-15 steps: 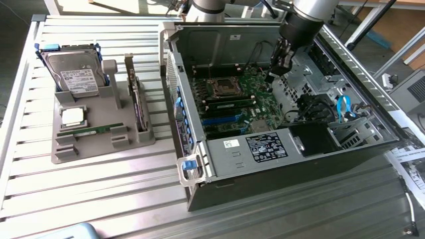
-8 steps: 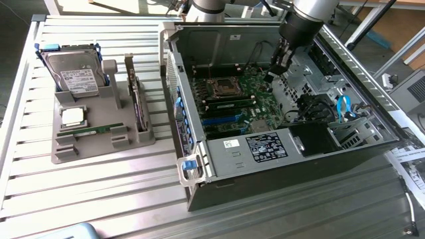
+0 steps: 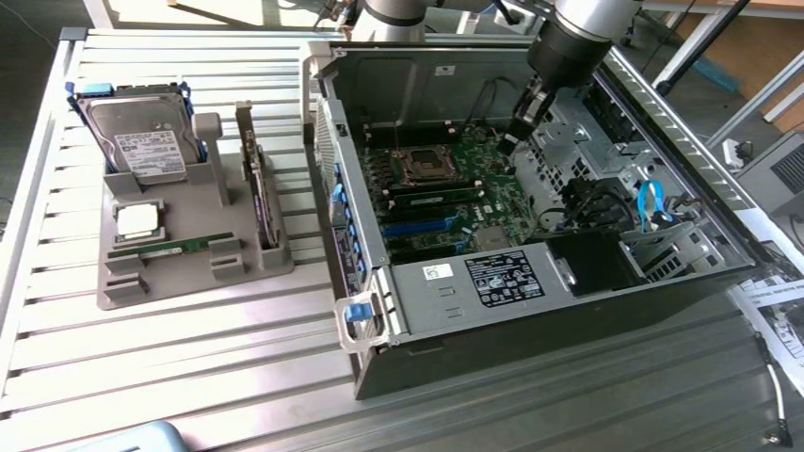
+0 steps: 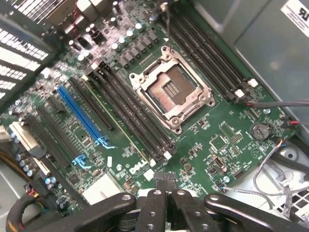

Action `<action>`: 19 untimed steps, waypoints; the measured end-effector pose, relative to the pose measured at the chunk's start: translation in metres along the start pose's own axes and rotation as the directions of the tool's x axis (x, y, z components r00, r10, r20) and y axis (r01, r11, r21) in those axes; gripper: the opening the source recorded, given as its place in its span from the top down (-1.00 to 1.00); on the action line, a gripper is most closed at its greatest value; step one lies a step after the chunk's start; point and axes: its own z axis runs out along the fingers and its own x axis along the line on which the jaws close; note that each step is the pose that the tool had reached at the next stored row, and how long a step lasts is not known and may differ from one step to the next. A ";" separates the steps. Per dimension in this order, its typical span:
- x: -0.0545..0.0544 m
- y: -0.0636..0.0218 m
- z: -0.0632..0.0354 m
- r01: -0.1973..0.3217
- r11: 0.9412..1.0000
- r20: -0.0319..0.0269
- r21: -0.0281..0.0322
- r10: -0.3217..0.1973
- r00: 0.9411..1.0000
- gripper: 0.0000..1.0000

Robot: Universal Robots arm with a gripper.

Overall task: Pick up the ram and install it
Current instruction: 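Press down the ram until it locks into place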

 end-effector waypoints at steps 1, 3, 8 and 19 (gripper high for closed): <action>0.000 0.0000 0.0000 -0.010 1.000 0.000 -0.001 0.010 1.000 0.79; 0.000 0.0000 0.0000 -0.026 1.000 0.002 -0.002 0.026 1.000 0.79; 0.000 0.0000 0.0001 -0.072 0.997 0.004 -0.007 0.073 0.997 0.79; 0.000 0.0000 0.0002 -0.197 0.980 0.010 -0.020 0.197 0.980 0.79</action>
